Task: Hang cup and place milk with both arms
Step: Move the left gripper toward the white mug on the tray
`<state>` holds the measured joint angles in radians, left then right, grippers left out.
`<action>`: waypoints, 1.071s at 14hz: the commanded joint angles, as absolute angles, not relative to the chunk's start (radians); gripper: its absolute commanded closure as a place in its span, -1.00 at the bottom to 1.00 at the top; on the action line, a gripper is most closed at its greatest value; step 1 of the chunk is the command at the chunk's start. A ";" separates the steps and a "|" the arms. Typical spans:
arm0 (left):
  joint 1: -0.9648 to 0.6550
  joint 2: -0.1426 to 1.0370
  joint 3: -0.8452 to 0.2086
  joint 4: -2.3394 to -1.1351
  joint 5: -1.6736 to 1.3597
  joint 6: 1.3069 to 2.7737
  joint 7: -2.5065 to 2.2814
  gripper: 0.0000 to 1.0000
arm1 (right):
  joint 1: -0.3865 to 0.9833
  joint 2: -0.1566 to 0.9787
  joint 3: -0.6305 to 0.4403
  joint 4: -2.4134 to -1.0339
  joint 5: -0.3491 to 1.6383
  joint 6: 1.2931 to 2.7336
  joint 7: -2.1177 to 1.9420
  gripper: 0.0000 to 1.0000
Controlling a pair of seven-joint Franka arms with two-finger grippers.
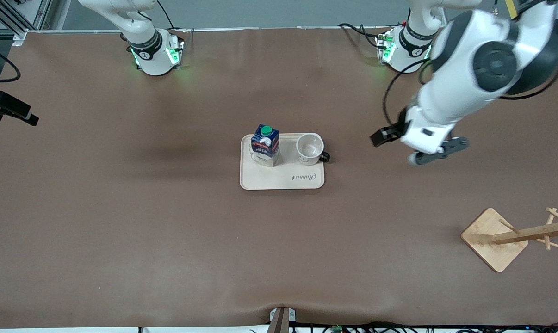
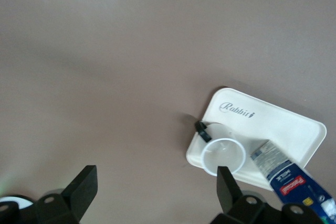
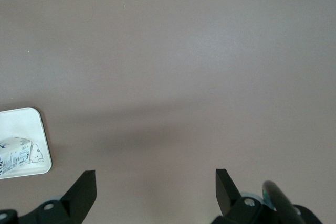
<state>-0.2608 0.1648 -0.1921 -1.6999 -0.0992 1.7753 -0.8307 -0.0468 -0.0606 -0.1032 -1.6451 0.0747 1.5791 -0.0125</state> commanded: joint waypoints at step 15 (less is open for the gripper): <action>-0.508 0.267 -0.195 -2.026 -0.083 2.253 -1.370 -0.89 | -0.061 -0.066 -0.092 -1.641 0.067 1.569 -0.005 -1.00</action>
